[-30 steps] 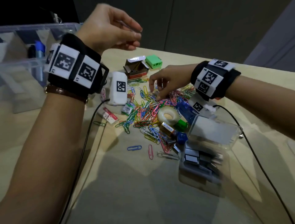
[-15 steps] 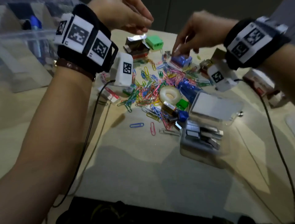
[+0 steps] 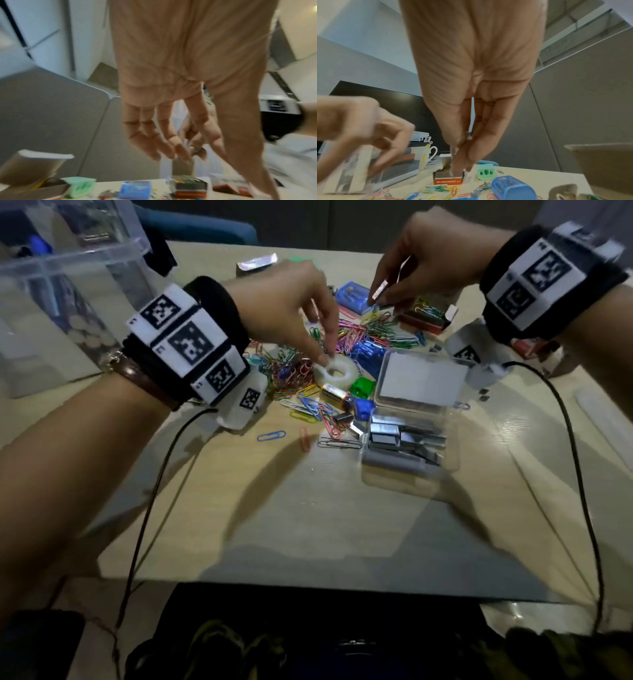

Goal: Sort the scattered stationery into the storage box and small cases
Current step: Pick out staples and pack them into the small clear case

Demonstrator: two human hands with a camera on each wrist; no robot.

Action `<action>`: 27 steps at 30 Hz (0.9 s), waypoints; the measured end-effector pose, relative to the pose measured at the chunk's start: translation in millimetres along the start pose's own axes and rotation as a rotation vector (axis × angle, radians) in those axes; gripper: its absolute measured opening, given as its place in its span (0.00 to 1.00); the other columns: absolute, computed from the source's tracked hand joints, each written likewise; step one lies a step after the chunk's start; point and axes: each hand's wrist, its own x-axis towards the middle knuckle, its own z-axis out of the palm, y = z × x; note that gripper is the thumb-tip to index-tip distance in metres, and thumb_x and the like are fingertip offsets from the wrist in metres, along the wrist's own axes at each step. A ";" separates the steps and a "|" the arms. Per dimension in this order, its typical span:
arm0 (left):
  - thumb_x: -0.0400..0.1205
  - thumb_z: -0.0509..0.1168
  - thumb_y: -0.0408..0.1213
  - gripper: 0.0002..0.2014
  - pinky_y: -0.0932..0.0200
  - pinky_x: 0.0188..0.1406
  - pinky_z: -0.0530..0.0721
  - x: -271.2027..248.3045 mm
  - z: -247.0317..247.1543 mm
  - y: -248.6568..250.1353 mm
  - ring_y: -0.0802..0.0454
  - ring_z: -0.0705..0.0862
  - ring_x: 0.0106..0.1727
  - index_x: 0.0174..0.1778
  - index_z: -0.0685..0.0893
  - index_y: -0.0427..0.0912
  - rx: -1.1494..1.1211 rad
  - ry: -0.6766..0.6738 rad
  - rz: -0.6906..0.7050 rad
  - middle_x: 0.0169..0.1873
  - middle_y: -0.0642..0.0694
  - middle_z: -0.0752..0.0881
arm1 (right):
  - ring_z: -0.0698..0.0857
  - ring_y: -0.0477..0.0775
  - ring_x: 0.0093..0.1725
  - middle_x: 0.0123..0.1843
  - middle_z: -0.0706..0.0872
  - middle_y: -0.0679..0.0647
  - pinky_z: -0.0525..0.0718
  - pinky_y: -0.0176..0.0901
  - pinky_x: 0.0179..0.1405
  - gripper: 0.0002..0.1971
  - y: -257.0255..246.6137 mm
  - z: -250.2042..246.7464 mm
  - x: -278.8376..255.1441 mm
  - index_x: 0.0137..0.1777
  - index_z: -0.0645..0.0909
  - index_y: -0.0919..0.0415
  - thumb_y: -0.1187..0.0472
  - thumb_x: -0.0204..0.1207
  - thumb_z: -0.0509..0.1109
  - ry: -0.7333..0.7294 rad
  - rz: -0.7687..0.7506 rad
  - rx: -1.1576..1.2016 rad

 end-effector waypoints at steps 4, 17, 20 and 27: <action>0.72 0.77 0.44 0.09 0.80 0.36 0.72 -3.6 19.9 31.3 0.58 0.86 0.39 0.46 0.92 0.47 0.012 -0.268 0.298 0.37 0.50 0.89 | 0.89 0.44 0.33 0.27 0.85 0.34 0.72 0.14 0.29 0.06 -1.9 -3.4 -6.6 0.51 0.90 0.55 0.59 0.75 0.76 -0.017 -0.020 -0.057; 0.71 0.78 0.41 0.06 0.64 0.32 0.79 0.2 49.9 33.3 0.57 0.84 0.34 0.39 0.88 0.47 0.142 -0.265 0.269 0.35 0.49 0.87 | 0.91 0.48 0.40 0.39 0.92 0.51 0.76 0.15 0.33 0.06 -4.2 -16.8 -18.9 0.50 0.90 0.52 0.56 0.74 0.76 0.049 -0.049 0.031; 0.69 0.78 0.42 0.09 0.62 0.28 0.76 -0.6 48.1 30.6 0.54 0.83 0.34 0.37 0.85 0.48 0.180 -0.278 0.235 0.34 0.49 0.86 | 0.91 0.47 0.43 0.44 0.92 0.51 0.79 0.17 0.34 0.10 1.5 -21.9 -25.4 0.53 0.89 0.54 0.55 0.74 0.76 0.089 -0.036 0.133; 0.69 0.79 0.31 0.11 0.68 0.32 0.80 1.2 23.5 20.3 0.63 0.82 0.28 0.33 0.82 0.46 -0.123 -0.195 0.127 0.29 0.52 0.86 | 0.90 0.45 0.46 0.49 0.92 0.45 0.89 0.34 0.40 0.12 27.2 -17.3 -46.6 0.60 0.88 0.55 0.56 0.78 0.70 0.083 0.036 0.434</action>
